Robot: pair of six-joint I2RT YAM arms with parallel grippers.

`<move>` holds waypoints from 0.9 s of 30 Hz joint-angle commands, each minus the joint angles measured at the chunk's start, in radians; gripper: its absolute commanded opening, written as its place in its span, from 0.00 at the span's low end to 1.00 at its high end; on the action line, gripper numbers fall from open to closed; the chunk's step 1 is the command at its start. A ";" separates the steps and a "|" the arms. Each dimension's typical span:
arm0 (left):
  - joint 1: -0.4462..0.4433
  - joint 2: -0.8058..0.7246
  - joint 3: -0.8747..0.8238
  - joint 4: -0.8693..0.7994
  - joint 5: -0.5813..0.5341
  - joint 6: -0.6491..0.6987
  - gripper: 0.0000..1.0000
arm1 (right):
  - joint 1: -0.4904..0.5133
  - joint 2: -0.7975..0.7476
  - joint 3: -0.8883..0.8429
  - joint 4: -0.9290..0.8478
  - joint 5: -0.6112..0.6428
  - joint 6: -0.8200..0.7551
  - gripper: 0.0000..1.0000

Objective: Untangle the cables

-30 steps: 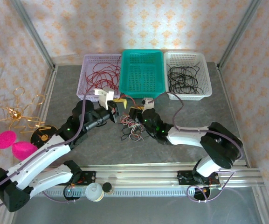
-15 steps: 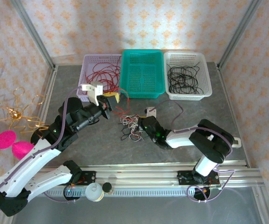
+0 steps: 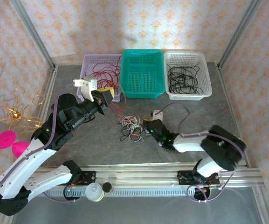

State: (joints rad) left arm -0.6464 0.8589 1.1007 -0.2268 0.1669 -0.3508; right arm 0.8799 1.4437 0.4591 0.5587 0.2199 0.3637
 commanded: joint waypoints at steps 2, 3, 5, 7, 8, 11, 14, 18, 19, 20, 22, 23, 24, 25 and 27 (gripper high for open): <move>-0.004 0.004 0.016 -0.051 0.015 0.002 0.00 | -0.057 -0.247 0.002 -0.129 -0.111 -0.046 0.54; -0.004 0.005 0.011 -0.054 0.024 0.005 0.00 | -0.094 -0.302 0.012 -0.145 -0.224 -0.020 0.59; -0.004 0.008 0.000 -0.048 0.039 0.005 0.00 | -0.149 -0.361 0.030 -0.123 -0.416 0.064 0.66; -0.004 0.009 -0.015 -0.024 0.067 0.001 0.00 | -0.154 -0.378 0.053 -0.074 -0.545 0.160 0.70; -0.004 0.009 -0.025 -0.006 0.084 -0.004 0.00 | -0.153 -0.365 0.061 -0.027 -0.606 0.237 0.71; -0.004 0.015 -0.044 0.036 0.114 -0.015 0.00 | -0.134 -0.284 0.056 0.143 -0.671 0.512 0.72; -0.005 0.023 -0.055 0.046 0.114 -0.013 0.00 | -0.097 -0.205 0.054 0.285 -0.676 0.696 0.73; -0.006 0.033 -0.060 0.051 0.122 -0.008 0.00 | -0.030 -0.141 0.099 0.328 -0.648 0.751 0.73; -0.006 0.035 -0.060 0.052 0.126 -0.007 0.00 | -0.022 -0.127 0.093 0.354 -0.642 0.772 0.73; -0.006 0.037 -0.059 0.056 0.129 -0.007 0.00 | -0.015 -0.107 0.082 0.398 -0.638 0.805 0.73; -0.006 0.038 -0.062 0.065 0.132 -0.009 0.00 | -0.009 -0.063 0.065 0.475 -0.641 0.875 0.71; -0.005 0.038 -0.066 0.070 0.131 -0.009 0.00 | -0.003 -0.039 0.056 0.513 -0.642 0.900 0.69; -0.004 0.038 -0.067 0.074 0.130 -0.011 0.00 | 0.005 -0.023 0.052 0.537 -0.638 0.915 0.68; -0.004 0.037 -0.066 0.078 0.132 -0.011 0.00 | 0.013 -0.003 0.055 0.544 -0.636 0.920 0.67; -0.004 0.038 -0.068 0.084 0.140 -0.011 0.00 | 0.020 0.032 0.064 0.553 -0.631 0.924 0.62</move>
State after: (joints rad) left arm -0.6464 0.8974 1.0386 -0.1989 0.2817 -0.3511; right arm 0.8856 1.4425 0.5125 1.0008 -0.4122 1.2125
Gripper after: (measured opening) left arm 0.044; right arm 0.625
